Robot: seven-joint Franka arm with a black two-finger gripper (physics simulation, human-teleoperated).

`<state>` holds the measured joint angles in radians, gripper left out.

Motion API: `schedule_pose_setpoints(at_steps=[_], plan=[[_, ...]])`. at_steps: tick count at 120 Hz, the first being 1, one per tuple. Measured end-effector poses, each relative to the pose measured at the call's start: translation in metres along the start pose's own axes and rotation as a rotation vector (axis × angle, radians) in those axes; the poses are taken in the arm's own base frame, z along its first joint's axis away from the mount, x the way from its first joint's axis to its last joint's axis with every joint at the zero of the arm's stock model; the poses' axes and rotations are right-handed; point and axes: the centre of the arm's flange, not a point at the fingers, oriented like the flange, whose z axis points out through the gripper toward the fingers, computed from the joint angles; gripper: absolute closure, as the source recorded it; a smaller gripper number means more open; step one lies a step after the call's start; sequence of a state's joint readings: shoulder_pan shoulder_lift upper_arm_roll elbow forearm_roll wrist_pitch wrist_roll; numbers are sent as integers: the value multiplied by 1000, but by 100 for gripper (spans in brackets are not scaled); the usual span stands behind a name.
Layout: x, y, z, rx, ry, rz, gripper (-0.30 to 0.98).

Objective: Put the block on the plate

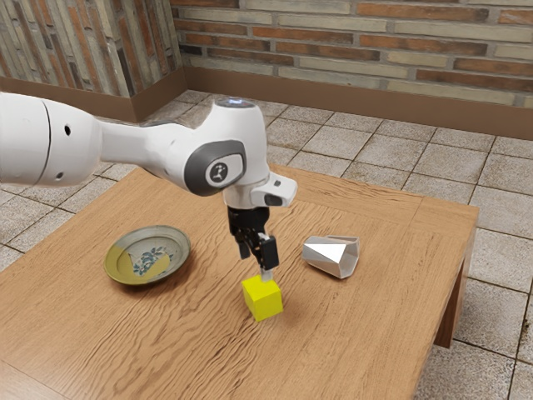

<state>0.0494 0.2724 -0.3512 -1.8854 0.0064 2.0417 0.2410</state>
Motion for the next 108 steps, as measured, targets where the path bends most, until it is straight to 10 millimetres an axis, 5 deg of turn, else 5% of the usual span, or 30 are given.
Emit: schedule_pose_setpoints(at_steps=[38,108], plan=[[3,-2,33,-29,22,18,0],[-6,-3,43,-43,32,23,0]])
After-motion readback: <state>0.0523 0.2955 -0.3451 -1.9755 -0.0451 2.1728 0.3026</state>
